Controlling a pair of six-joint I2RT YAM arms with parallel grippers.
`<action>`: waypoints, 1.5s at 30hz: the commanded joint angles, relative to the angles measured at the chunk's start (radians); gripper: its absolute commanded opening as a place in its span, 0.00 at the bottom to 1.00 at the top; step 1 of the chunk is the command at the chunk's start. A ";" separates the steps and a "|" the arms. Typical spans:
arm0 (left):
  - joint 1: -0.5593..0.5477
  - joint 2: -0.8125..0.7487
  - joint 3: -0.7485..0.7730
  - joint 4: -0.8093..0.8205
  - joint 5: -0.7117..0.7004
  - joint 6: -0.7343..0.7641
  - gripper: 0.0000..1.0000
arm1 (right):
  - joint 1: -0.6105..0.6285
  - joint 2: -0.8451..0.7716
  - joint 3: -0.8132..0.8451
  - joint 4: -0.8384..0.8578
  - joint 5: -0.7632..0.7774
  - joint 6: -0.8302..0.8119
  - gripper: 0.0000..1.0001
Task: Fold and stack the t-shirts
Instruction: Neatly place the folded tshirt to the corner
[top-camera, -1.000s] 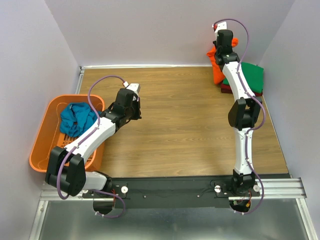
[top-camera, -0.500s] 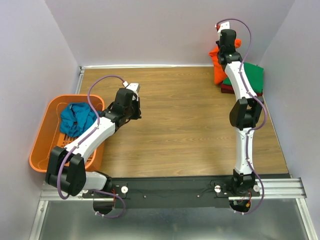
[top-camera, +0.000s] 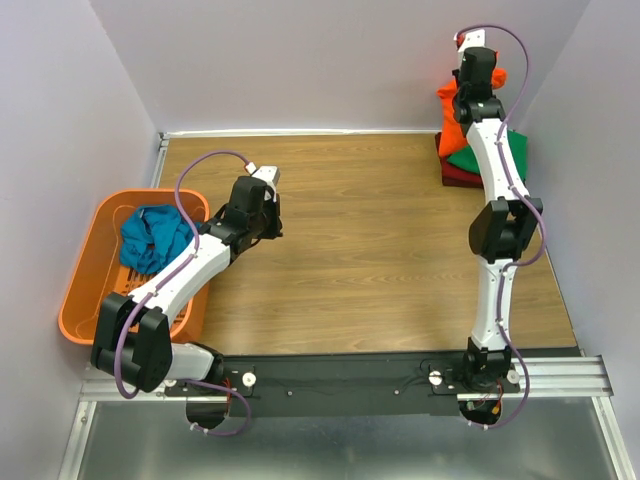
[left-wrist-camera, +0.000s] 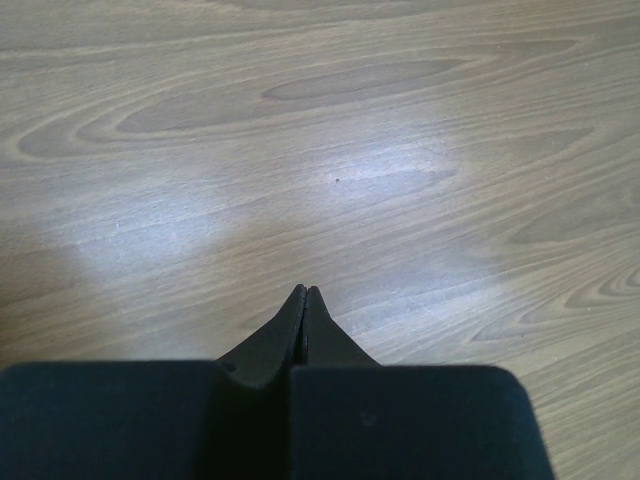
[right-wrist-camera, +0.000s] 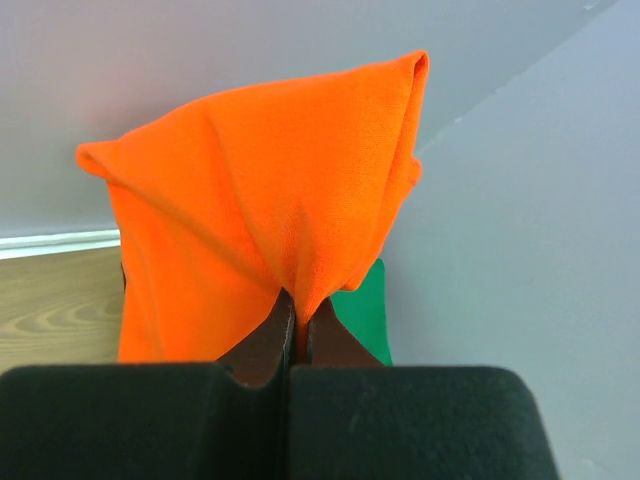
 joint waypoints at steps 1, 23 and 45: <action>0.005 -0.003 -0.014 0.020 0.031 0.005 0.00 | -0.013 -0.066 -0.014 0.028 0.009 0.022 0.01; 0.005 -0.007 -0.017 0.021 0.035 0.004 0.00 | -0.012 -0.113 0.006 0.028 -0.105 0.145 0.01; 0.005 0.008 -0.020 0.026 0.057 0.004 0.00 | -0.202 -0.066 -0.220 0.028 -0.111 0.284 0.01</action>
